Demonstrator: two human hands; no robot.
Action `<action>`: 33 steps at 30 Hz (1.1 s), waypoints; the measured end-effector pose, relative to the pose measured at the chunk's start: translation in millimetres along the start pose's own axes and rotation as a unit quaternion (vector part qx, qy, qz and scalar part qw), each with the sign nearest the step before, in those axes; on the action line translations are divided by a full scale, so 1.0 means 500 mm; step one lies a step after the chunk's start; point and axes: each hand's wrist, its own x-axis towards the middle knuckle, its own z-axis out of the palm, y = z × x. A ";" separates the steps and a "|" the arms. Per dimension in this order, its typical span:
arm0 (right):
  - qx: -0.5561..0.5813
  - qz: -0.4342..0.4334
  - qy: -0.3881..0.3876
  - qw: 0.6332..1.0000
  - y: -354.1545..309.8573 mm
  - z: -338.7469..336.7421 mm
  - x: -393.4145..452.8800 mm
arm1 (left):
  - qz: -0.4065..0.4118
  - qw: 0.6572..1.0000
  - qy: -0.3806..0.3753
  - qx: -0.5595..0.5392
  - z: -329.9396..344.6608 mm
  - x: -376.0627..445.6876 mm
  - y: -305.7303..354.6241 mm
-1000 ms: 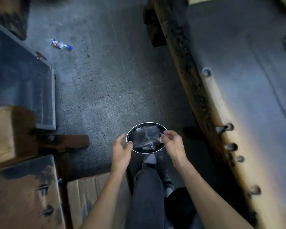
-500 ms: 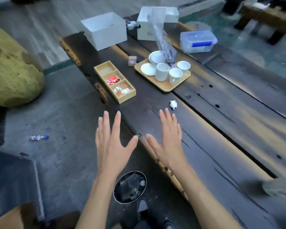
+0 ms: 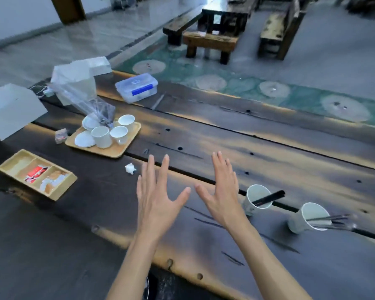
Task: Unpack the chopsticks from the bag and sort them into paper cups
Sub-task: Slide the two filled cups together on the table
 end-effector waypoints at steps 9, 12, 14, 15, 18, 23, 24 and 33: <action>-0.003 0.144 0.109 0.984 0.269 -0.274 -0.095 | 0.058 0.987 -0.103 -0.104 0.284 0.003 0.299; 0.018 0.176 0.123 0.977 0.324 -0.322 -0.134 | 0.067 0.984 -0.128 -0.106 0.347 -0.013 0.344; 0.045 0.186 0.131 0.973 0.346 -0.337 -0.156 | 0.064 0.981 -0.142 -0.112 0.379 -0.020 0.356; 0.063 0.193 0.132 0.970 0.354 -0.339 -0.164 | 0.057 0.981 -0.147 -0.114 0.392 -0.022 0.357; 0.135 0.241 0.135 0.952 0.377 -0.316 -0.194 | 0.024 0.978 -0.162 -0.130 0.426 -0.030 0.336; 0.207 0.360 0.146 0.898 0.429 -0.246 -0.272 | -0.078 0.961 -0.181 -0.193 0.476 -0.065 0.273; 0.210 0.383 0.150 0.887 0.443 -0.240 -0.282 | -0.106 0.956 -0.180 -0.205 0.487 -0.068 0.262; 0.236 0.506 0.168 0.812 0.562 -0.234 -0.278 | -0.284 0.897 -0.225 -0.254 0.575 -0.059 0.193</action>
